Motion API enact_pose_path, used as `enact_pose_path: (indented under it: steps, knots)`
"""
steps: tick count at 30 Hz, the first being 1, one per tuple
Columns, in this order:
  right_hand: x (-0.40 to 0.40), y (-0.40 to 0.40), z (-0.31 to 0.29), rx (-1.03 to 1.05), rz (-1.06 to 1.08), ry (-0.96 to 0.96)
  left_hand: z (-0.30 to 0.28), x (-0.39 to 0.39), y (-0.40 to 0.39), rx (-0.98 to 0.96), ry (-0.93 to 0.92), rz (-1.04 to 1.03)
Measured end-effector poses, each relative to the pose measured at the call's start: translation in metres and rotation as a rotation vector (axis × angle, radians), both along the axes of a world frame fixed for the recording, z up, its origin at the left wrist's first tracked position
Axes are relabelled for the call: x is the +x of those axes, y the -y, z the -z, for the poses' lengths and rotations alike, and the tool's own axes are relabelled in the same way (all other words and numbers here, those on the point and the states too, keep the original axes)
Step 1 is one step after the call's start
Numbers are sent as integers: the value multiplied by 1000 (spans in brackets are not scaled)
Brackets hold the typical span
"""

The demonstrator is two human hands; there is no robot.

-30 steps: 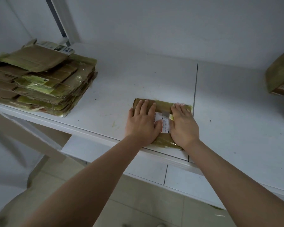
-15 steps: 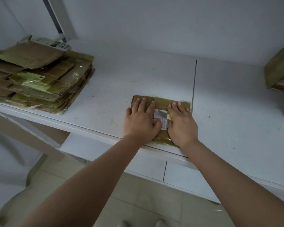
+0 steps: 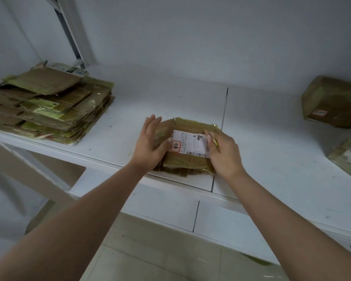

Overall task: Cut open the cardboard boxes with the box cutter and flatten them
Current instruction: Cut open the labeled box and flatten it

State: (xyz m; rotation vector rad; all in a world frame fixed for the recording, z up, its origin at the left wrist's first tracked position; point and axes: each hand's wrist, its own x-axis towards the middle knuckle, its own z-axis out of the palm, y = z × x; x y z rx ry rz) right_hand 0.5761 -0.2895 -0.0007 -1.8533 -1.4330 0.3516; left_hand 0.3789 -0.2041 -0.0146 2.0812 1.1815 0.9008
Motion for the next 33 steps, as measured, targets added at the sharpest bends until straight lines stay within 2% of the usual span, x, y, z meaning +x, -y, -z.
enact_pose_path:
  steps: [3,6,9,12,16,19,21,24,28,33]
  knots:
    - [1,4,5,-104,97,-20,-5,-5,9,54,-73,-136]
    - [1,6,9,-184,135,117,-2,-4,13,-69,-320,-229]
    - [1,9,13,-255,114,198,3,0,18,-166,-408,-199]
    - [-3,10,15,-195,66,142,4,5,24,-172,-315,-208]
    - [-3,5,12,-62,47,-52,-7,8,30,-187,-58,-240]
    - [-5,-4,3,-21,26,-54,-19,5,29,-261,122,-230]
    - [-8,-12,-2,9,-3,-85,-26,-2,27,-273,172,-247]
    - [-13,-23,-6,37,-25,-123,-35,-16,19,-247,148,-275]
    - [-28,-40,-15,60,-43,-107,-44,-38,5,-94,-24,-297]
    - [-67,-71,-28,131,-34,-108,-58,-70,-26,17,-38,-309]
